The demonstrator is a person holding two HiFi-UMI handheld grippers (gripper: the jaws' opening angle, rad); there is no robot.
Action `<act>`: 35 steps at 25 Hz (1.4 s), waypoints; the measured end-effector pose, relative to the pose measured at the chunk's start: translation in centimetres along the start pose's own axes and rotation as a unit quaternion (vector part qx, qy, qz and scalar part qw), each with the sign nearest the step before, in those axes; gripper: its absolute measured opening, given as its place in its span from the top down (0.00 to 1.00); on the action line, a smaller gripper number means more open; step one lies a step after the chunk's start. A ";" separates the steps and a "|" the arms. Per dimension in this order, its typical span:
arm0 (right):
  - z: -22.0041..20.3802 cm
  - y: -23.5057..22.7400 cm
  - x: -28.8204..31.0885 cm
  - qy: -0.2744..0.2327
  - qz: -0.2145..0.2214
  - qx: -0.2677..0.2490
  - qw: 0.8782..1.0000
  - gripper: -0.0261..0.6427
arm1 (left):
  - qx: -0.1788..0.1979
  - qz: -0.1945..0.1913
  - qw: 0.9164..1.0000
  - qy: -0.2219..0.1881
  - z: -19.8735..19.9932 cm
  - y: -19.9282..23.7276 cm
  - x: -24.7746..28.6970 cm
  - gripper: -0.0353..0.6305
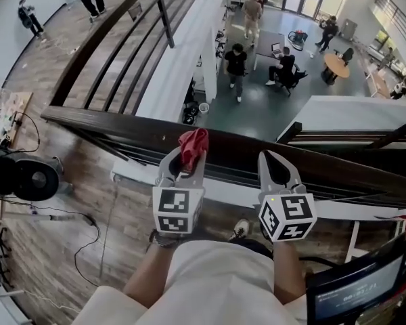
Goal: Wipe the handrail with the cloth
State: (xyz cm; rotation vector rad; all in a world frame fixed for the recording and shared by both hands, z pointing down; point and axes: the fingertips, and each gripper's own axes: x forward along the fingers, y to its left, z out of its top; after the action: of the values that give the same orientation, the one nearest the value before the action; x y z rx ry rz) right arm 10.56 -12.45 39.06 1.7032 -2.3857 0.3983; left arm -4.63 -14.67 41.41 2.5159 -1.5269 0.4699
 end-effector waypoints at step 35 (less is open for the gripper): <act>-1.8 -3.4 -0.7 0.030 -0.005 -0.007 1.000 0.96 | -0.002 -0.044 0.999 -0.002 2.6 -2.6 3.0 0.76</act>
State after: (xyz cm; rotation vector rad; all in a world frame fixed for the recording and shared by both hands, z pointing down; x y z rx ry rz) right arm 13.96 -12.24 40.92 1.6725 -2.3303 0.4232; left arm -0.58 -16.79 40.07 2.5690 -1.4112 0.4477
